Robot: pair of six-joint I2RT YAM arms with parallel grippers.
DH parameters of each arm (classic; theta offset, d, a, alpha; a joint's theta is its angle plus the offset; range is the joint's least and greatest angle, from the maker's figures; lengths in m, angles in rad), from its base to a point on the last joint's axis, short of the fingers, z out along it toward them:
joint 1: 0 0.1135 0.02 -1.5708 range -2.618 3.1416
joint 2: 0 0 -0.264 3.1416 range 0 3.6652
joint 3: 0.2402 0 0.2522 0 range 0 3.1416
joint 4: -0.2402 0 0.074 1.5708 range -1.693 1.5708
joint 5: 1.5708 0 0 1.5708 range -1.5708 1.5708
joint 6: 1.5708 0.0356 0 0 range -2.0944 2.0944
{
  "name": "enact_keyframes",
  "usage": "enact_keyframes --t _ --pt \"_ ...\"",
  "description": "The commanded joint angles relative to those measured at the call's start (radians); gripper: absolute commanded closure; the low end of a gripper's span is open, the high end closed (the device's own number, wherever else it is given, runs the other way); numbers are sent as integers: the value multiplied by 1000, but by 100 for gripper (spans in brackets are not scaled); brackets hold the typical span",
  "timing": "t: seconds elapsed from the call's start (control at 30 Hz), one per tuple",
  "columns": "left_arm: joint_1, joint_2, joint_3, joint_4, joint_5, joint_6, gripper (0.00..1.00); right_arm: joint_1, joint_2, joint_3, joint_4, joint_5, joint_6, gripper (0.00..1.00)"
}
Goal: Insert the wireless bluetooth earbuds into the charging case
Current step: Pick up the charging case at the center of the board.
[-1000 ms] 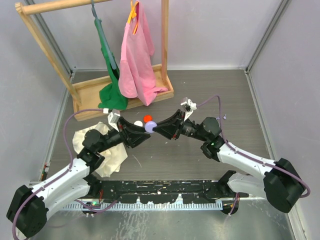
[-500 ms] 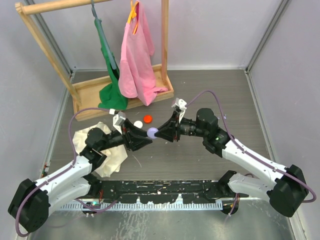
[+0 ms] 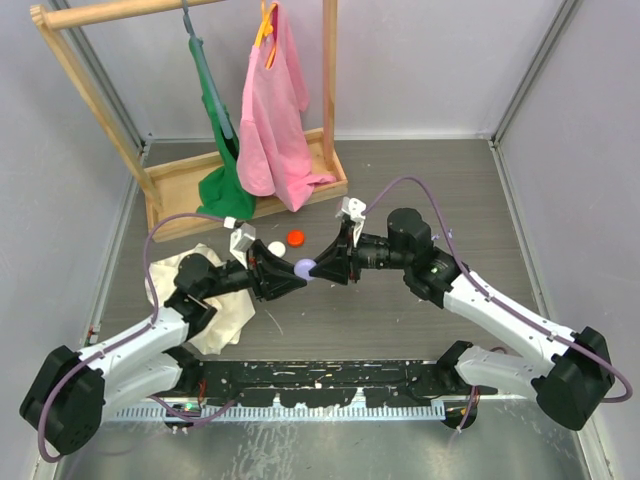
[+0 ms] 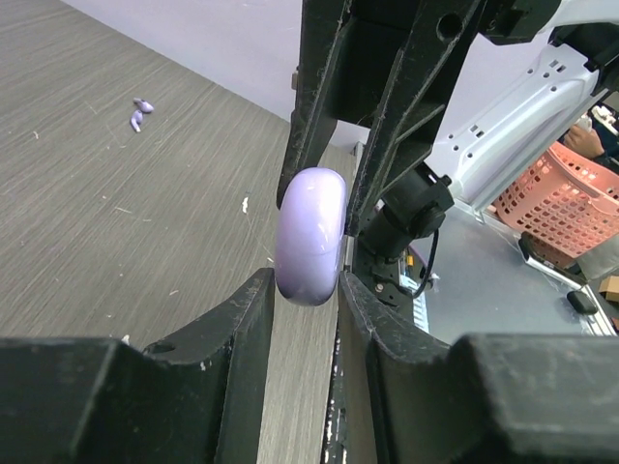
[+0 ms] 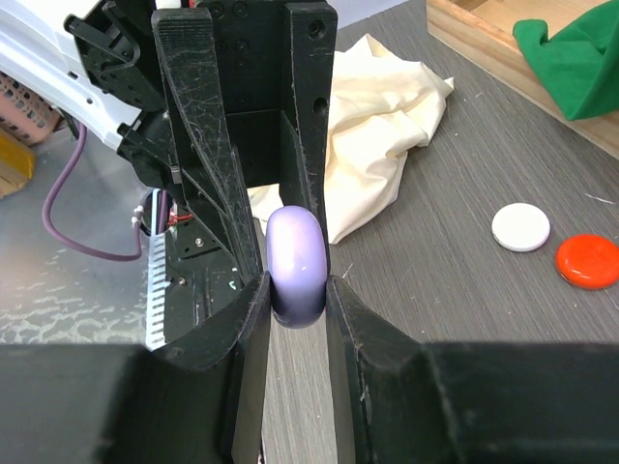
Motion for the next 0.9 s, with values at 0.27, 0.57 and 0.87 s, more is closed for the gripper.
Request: enact_keyframes --t 0.27,0.57,0.87 --pt "-1 35 27 136 53 -9 68 16 32 96 -57 -33 -86 89" --pt "-5 43 20 174 70 -16 70 26 54 114 -75 -28 -104 89" --pt "-8 40 10 198 82 6 90 37 48 110 -75 -27 -116 84"
